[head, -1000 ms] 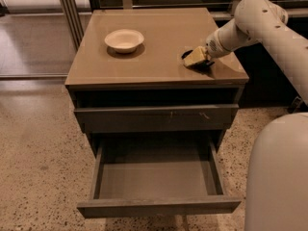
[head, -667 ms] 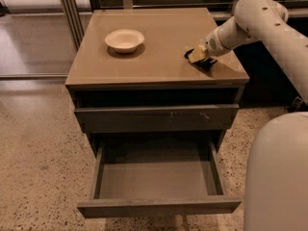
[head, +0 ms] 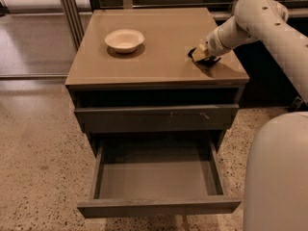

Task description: Place rxbar chocolate into middle drawer

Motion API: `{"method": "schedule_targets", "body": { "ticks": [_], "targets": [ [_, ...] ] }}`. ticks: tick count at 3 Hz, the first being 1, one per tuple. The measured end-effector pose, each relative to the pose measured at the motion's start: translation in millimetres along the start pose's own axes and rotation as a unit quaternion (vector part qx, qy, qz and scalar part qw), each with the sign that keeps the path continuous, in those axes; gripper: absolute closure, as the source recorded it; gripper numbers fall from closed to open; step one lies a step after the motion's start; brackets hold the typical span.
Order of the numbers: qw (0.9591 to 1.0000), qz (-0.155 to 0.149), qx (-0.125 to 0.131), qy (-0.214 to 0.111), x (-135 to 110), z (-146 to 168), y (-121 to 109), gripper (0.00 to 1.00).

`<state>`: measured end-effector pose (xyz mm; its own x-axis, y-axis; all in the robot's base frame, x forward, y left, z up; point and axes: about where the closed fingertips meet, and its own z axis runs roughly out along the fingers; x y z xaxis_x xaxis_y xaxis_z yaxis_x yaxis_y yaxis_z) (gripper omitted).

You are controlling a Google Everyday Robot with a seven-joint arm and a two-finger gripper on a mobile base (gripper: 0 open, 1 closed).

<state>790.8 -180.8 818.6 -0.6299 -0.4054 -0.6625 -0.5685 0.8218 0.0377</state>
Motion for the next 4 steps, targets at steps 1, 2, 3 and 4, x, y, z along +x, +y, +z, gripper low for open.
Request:
{"method": "schedule_targets", "body": {
  "ticks": [1, 2, 3, 4],
  "targets": [
    [0.999, -0.037, -0.024, 0.011, 8.4, -1.1, 9.1, 1.0],
    [0.9988, -0.039, -0.026, 0.011, 6.9, -2.0, 8.9, 1.0],
    [0.9975, -0.054, -0.042, 0.016, 10.7, -5.7, 15.3, 1.0],
    [0.9975, -0.054, -0.042, 0.016, 10.7, -5.7, 15.3, 1.0]
  ]
}}
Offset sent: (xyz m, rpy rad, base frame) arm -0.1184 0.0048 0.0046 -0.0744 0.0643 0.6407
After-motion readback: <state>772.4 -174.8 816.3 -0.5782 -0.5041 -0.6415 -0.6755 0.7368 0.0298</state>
